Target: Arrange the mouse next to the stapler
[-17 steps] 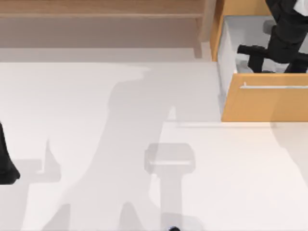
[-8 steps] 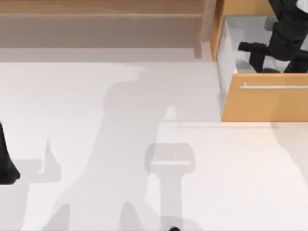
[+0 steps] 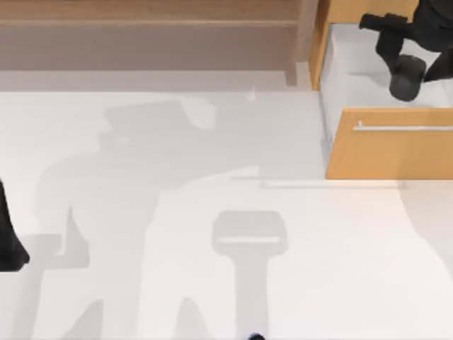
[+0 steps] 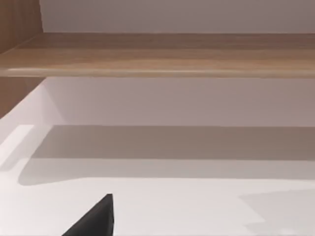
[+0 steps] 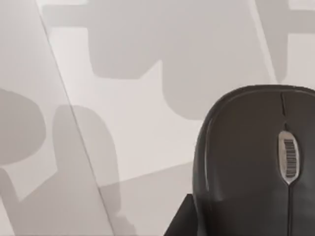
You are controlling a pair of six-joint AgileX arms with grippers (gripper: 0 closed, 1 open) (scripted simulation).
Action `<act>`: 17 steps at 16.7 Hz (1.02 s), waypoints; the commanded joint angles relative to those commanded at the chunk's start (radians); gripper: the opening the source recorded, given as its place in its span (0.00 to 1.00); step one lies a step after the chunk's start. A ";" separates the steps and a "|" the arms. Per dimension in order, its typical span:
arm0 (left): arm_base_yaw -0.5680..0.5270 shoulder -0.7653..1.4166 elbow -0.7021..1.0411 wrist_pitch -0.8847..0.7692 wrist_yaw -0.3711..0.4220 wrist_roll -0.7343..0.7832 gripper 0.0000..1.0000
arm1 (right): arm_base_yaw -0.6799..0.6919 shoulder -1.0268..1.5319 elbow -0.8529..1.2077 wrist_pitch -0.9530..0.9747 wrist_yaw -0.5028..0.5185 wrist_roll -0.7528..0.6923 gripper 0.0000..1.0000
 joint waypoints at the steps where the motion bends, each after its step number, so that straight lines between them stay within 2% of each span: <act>1: 0.000 0.000 0.000 0.000 0.000 0.000 1.00 | 0.018 -0.046 -0.023 0.015 0.001 0.015 0.00; 7: 0.000 0.000 0.000 0.000 0.000 0.000 1.00 | 0.180 -0.301 -0.239 0.106 -0.005 0.128 0.00; 17: 0.000 0.000 0.000 0.000 0.000 0.000 1.00 | 0.553 -0.600 -0.791 0.218 -0.008 0.348 0.00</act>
